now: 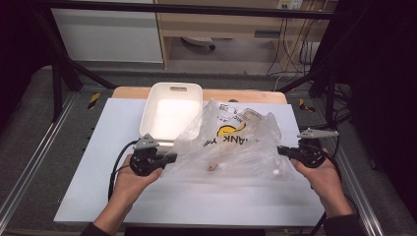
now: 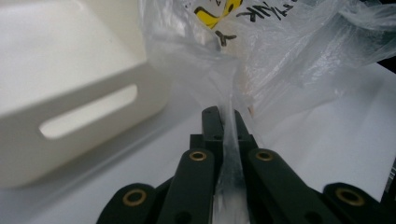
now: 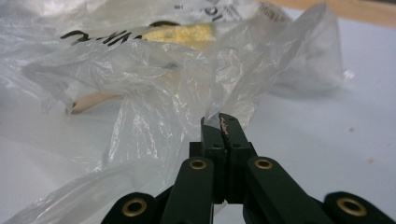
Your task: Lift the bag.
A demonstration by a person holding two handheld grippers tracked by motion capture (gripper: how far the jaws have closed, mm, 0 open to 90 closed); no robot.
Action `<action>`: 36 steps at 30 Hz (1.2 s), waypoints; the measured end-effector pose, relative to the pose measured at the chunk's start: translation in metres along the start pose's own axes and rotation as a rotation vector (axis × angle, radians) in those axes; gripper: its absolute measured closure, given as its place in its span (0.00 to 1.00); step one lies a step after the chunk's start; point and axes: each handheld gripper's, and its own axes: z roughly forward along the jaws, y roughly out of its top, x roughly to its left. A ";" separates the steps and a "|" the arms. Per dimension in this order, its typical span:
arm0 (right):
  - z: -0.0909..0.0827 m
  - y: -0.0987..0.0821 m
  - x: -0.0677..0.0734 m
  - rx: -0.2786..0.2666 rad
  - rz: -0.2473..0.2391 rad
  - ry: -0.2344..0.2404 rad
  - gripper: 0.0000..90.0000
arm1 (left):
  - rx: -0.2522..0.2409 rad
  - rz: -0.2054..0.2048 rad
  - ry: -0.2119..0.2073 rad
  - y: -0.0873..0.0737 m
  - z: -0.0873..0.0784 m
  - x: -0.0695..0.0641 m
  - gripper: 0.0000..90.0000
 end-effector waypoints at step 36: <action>0.026 -0.079 0.017 0.071 -0.002 -0.051 0.87 | 0.045 0.026 0.102 -0.071 0.015 -0.008 0.70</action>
